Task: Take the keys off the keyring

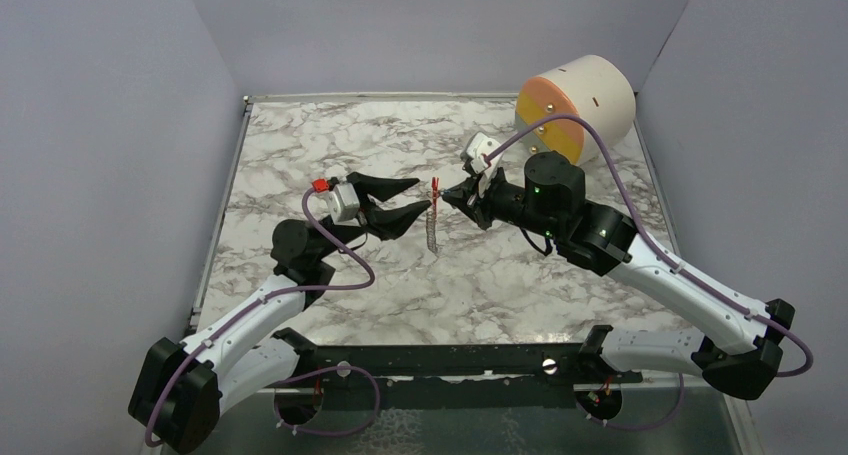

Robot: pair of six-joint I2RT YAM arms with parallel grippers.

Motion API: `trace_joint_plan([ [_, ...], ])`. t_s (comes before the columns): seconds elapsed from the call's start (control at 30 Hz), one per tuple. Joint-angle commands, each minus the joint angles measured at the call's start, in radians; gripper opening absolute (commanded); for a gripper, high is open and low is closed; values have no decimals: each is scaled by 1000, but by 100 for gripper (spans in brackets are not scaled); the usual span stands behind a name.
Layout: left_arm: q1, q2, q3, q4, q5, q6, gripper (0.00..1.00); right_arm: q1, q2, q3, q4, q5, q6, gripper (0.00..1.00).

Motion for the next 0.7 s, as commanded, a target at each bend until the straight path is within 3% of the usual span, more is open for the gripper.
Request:
trace_joint_plan([
  [0.0,1,22,-16,101,58,-47,47,6,-28,-5,67,-22,11,1],
  [0.27,2,41,-37,140,94,-72,33,8,-34,-6,71,-29,13,1],
  [0.67,2,46,-43,212,74,-98,32,9,-28,-10,71,-40,17,1],
])
